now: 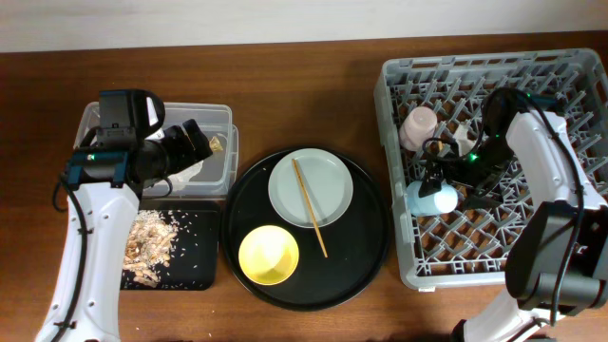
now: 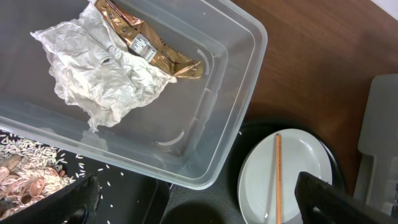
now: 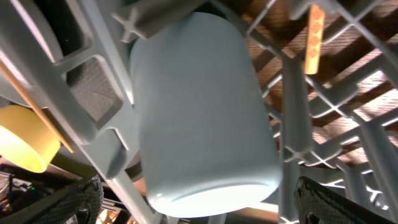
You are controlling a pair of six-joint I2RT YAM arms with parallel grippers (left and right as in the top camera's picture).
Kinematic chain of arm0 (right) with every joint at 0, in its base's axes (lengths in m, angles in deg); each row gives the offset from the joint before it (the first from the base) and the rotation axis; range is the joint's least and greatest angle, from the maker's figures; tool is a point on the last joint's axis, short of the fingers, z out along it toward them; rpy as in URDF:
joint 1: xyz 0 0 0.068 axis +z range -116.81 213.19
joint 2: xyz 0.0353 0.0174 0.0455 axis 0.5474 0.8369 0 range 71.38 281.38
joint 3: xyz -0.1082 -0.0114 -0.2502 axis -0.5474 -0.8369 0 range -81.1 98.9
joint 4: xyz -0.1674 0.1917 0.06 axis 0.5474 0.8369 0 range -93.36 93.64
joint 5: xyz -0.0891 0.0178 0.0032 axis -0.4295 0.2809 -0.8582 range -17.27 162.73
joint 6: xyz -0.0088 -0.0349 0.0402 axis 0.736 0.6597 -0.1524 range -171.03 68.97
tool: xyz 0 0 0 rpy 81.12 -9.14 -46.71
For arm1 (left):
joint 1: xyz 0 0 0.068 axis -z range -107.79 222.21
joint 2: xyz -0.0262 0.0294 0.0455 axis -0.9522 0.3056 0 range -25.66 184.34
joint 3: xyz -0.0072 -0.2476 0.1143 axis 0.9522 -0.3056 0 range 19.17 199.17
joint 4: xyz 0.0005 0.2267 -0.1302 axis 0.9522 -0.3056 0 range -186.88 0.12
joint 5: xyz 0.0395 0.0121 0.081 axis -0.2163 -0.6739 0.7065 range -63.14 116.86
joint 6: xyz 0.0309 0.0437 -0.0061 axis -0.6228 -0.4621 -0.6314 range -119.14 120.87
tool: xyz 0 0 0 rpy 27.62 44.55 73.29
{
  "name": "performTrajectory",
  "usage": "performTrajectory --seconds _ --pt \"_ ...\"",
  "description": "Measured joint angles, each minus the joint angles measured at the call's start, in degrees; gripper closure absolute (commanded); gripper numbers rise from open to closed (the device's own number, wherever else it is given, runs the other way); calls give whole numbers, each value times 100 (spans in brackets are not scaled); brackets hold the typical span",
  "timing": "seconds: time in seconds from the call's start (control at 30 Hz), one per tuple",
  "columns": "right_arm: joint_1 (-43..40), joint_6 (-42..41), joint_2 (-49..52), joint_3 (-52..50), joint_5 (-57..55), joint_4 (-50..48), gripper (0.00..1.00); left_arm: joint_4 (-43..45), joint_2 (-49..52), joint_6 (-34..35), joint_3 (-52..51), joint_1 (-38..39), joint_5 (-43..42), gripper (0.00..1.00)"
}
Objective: Sort waste into correct bins and load items into the dishwasher rack
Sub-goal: 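Carry the chopstick to the rack and insert it upright with the right gripper, then grasp the second chopstick on the white plate with the right gripper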
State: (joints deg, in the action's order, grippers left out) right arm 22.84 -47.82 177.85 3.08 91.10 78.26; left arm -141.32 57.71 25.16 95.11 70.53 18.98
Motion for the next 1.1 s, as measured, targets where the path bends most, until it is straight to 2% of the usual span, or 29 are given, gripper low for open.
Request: performTrajectory --seconds 0.17,0.33,0.47,0.53,0.63,0.8,0.83,0.87,0.9,0.93,1.1 --pt "0 24 7 92 494 184 1 -2 0 0 0 -2 0 1" --pt "0 33 17 1362 627 520 1 -2 0 0 0 -2 0 1" --pt "50 238 20 1786 846 776 0 -4 0 0 0 0 0 1" --pt "367 573 20 1794 1097 863 4 -2 0 0 0 0 0 1" --pt "1631 542 20 1794 1198 540 3 -2 0 0 0 0 0 1" --pt "3648 -846 20 1716 -125 -651 0 -4 0 0 0 0 0 1" --pt "3851 -944 15 1646 -227 -866 23 -2 0 0 0 0 0 1" --pt "4061 -1056 7 1530 -354 -1196 51 -4 0 0 0 0 -2 1" --pt "4380 -1141 11 1340 -463 -1421 59 -2 0 0 0 0 0 1" --pt "4572 -1182 9 1191 -557 -1602 65 0 0 0 0 0 0 1" --pt "4854 -1349 52 35 -1064 -3119 67 0 0 0 0 0 0 1"
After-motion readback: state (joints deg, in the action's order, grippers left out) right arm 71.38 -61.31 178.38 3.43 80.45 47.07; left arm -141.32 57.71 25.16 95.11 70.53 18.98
